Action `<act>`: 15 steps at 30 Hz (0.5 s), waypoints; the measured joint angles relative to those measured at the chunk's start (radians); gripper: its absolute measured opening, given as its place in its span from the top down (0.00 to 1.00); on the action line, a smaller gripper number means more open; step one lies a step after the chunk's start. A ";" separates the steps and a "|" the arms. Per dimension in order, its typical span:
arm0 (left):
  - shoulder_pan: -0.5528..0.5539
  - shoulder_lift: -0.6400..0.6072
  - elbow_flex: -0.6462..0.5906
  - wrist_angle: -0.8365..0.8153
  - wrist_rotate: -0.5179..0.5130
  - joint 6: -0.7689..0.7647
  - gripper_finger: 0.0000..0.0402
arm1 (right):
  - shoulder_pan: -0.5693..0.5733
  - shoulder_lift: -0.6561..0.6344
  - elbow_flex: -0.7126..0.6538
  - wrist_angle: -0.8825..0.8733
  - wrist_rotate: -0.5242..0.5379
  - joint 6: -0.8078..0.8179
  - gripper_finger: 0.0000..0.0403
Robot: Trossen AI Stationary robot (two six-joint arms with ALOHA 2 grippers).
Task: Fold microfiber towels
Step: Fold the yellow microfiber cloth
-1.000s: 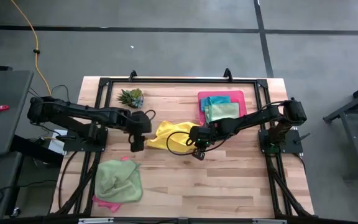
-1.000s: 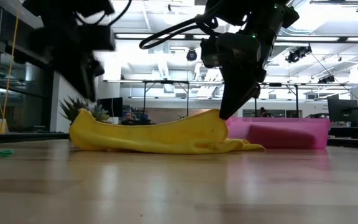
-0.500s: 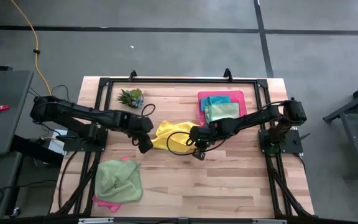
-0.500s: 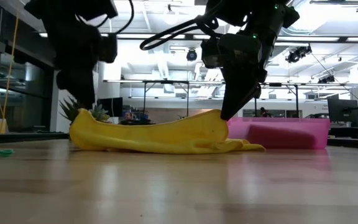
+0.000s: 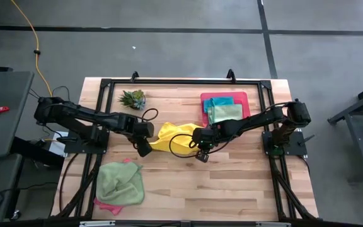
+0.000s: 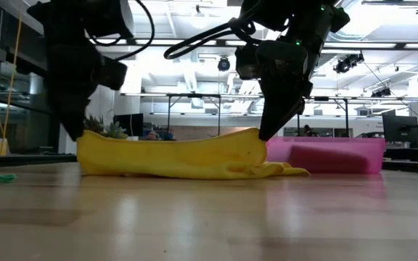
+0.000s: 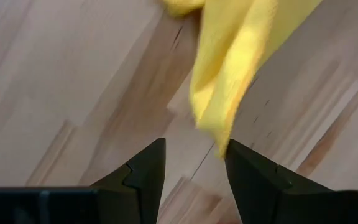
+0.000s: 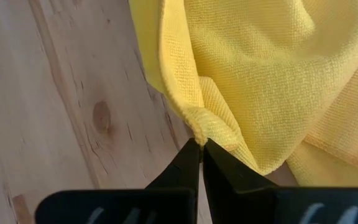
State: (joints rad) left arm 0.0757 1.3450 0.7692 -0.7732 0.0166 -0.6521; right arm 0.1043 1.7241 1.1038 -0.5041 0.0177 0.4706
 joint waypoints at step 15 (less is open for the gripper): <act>0.000 -0.027 0.000 0.019 0.024 0.089 0.62 | 0.000 0.000 0.000 0.001 0.006 0.002 1.00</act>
State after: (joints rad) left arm 0.0757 1.3176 0.7692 -0.7546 0.0407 -0.5628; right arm 0.1043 1.7241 1.1038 -0.5034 0.0235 0.4728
